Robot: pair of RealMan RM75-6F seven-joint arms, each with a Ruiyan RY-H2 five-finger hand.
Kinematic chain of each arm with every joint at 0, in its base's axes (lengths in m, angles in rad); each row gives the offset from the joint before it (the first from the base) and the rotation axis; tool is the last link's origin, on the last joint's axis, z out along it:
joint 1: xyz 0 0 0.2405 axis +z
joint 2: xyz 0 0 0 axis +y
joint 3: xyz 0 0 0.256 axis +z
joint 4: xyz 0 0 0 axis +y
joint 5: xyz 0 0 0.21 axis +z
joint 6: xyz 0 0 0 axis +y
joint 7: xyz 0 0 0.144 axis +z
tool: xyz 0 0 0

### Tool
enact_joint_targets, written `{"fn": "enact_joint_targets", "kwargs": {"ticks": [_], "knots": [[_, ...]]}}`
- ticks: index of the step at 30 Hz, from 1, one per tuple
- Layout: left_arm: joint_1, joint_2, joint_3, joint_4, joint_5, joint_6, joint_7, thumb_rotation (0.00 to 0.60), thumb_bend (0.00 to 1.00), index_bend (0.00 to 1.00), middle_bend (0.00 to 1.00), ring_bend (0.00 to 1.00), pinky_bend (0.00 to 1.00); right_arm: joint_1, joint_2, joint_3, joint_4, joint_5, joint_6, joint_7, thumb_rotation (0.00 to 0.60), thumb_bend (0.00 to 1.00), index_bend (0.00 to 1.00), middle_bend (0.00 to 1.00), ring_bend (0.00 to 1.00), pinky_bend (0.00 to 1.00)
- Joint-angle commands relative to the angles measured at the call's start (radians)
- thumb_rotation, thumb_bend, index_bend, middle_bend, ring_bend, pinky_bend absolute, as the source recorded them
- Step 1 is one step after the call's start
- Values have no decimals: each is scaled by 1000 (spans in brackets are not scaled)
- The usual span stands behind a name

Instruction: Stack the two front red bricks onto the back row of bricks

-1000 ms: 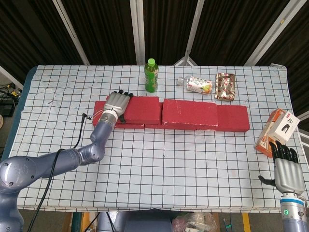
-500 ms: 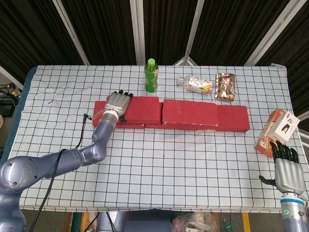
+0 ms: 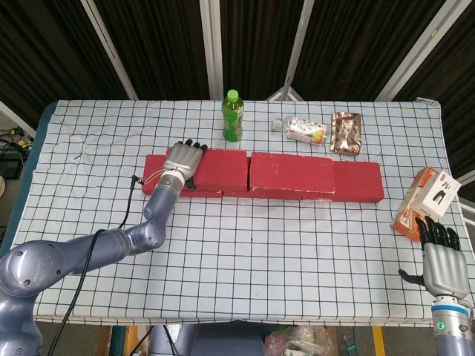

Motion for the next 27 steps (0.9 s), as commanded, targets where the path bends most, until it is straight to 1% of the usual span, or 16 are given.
{"fn": "enact_joint_targets", "kwargs": {"ticks": [1,6,12,18,21,27], "knots": [[-2,-4,0,3,-5,1,5,600,32,200,130,85,239,1,0,1,0,2,-2,0,600,133,15,0,0,0],[-4,-9,-1,7,-9,4,12,600,32,194,121,72,231,0,1,1,-2,3,-2,2,600,133,16,0,0,0],[-6,-17,-1,13,-21,8,25,600,32,179,95,23,195,1,2,2,-2,4,-3,2,600,134,16,0,0,0],[-7,-19,-6,14,-26,13,32,600,26,170,73,1,180,1,1,1,-2,5,-4,1,600,134,16,0,0,0],[-7,-20,-8,14,-29,13,36,600,2,162,63,0,176,1,1,0,-3,6,-3,-2,600,134,16,0,0,0],[-4,-22,-12,17,-33,12,40,600,0,147,46,0,170,2,1,0,-4,8,-3,-5,600,133,16,0,0,0]]}}
